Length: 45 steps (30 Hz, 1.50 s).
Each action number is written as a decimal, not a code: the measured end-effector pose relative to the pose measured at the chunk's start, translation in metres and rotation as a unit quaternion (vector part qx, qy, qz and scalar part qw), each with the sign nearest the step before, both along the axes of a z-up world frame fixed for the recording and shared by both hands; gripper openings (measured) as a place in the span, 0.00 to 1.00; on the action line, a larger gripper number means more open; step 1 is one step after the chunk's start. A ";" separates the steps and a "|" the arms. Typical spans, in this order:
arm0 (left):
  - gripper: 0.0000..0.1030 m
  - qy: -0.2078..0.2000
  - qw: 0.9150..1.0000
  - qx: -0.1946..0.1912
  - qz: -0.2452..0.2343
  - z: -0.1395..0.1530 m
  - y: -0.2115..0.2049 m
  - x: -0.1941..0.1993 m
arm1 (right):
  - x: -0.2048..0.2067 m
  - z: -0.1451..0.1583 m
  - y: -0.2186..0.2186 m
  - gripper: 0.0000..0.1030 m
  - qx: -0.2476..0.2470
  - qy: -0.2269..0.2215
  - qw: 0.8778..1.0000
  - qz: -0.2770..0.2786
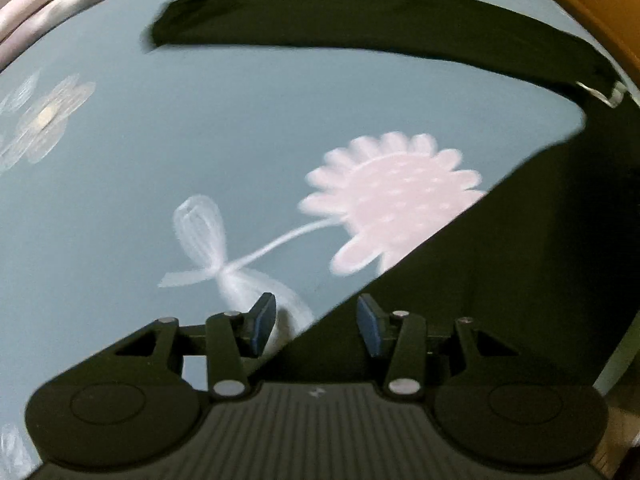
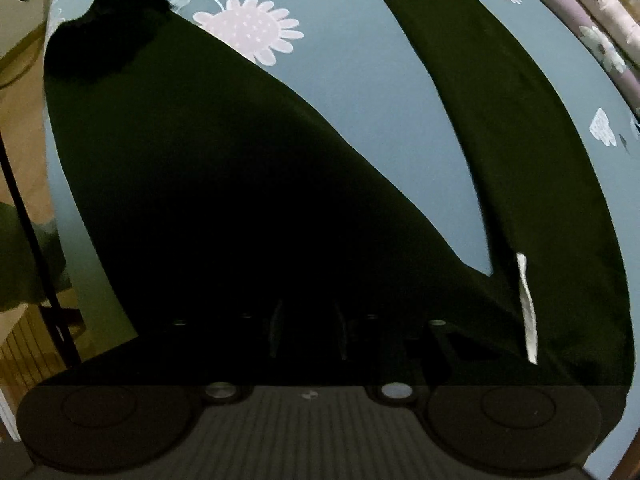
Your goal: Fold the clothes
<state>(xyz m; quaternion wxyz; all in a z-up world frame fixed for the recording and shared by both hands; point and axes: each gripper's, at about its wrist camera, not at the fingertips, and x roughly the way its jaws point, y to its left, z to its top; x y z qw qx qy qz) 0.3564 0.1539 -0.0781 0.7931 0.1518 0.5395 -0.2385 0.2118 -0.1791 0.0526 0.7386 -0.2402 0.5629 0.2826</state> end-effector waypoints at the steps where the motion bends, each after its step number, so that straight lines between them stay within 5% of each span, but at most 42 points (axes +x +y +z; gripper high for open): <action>1: 0.42 0.010 1.000 -0.002 -0.013 -0.007 -0.003 0.001 | -0.002 -0.002 0.003 0.30 0.002 0.001 1.000 0.000; 6: 0.41 0.033 0.998 0.012 -0.059 -0.023 -0.010 0.002 | 0.004 -0.007 0.017 0.30 0.013 0.003 1.000 -0.008; 7: 0.33 0.037 0.997 0.015 -0.063 -0.022 -0.013 0.001 | 0.004 -0.007 0.017 0.30 0.013 0.001 1.000 -0.011; 8: 0.14 0.043 0.997 0.017 -0.069 -0.021 -0.015 0.000 | 0.005 -0.007 0.017 0.30 0.014 0.000 1.000 -0.013; 10: 0.00 0.052 0.995 0.021 -0.078 -0.016 -0.017 -0.005 | 0.007 -0.008 0.016 0.30 0.016 0.000 1.000 -0.016; 12: 0.00 0.034 0.996 0.024 -0.073 -0.006 -0.016 -0.011 | 0.008 -0.008 0.015 0.30 0.017 -0.003 1.000 -0.018; 18: 0.00 0.034 0.998 -0.031 0.042 0.026 0.014 -0.019 | 0.009 -0.005 0.003 0.34 0.016 -0.006 0.999 -0.036; 22: 0.04 0.048 0.997 -0.018 0.063 0.019 0.014 -0.021 | 0.009 -0.007 -0.005 0.37 0.019 -0.003 0.998 -0.056; 31: 0.14 -0.017 0.995 -0.026 0.098 0.041 0.004 0.004 | 0.023 0.001 -0.027 0.39 0.034 -0.017 0.994 -0.106; 35: 0.19 -0.019 0.994 -0.070 0.078 0.046 -0.024 0.018 | 0.055 0.005 -0.045 0.36 0.048 -0.034 0.987 -0.146; 38: 0.19 -0.019 0.994 -0.095 0.055 0.041 -0.056 0.028 | 0.080 -0.009 -0.057 0.17 0.055 -0.027 0.981 -0.182; 45: 0.19 0.000 0.989 -0.147 0.023 0.027 -0.117 0.039 | 0.075 -0.041 -0.079 0.16 0.066 0.005 0.972 -0.225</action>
